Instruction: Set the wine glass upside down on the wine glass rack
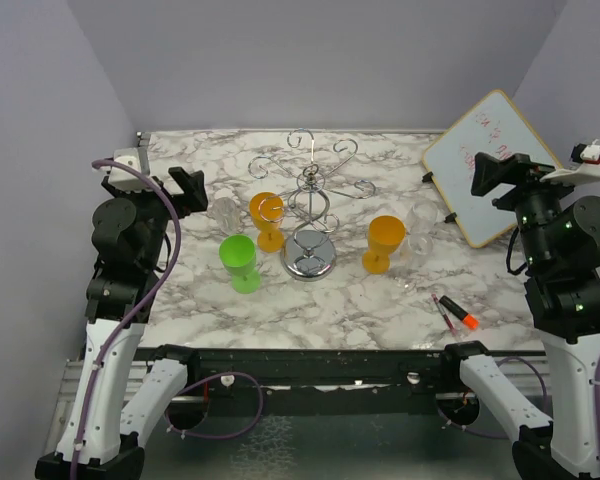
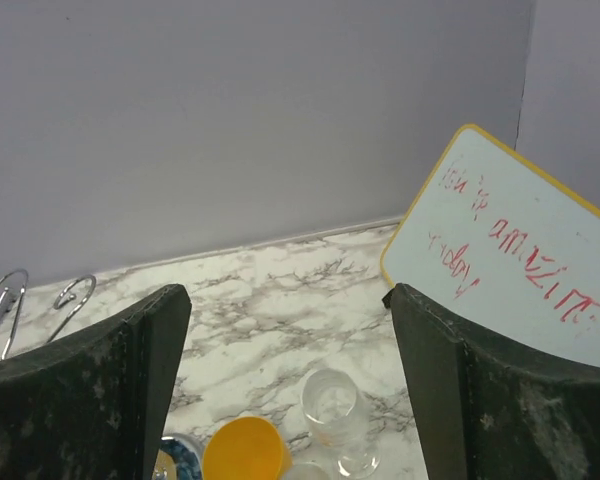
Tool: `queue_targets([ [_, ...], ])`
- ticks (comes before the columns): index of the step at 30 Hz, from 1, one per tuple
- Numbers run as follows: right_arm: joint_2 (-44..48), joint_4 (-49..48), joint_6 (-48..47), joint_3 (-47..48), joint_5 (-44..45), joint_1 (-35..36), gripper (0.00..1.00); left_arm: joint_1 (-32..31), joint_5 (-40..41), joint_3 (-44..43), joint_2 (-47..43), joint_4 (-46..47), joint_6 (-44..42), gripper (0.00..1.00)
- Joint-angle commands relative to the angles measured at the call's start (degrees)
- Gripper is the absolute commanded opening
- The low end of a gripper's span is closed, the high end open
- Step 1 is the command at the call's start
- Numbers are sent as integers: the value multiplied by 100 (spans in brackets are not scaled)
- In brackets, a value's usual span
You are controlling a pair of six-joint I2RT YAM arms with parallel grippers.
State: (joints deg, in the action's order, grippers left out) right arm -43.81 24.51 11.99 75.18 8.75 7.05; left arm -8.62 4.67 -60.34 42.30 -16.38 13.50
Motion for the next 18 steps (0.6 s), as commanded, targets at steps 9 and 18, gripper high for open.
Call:
queue_targets([
  [9, 29, 1074, 308, -266, -808, 16, 91, 27, -629, 445, -134, 255, 300, 99],
  [18, -437, 2519, 867, -596, -1063, 16, 86, 19, -1116, 828, -151, 445, 515, 99],
])
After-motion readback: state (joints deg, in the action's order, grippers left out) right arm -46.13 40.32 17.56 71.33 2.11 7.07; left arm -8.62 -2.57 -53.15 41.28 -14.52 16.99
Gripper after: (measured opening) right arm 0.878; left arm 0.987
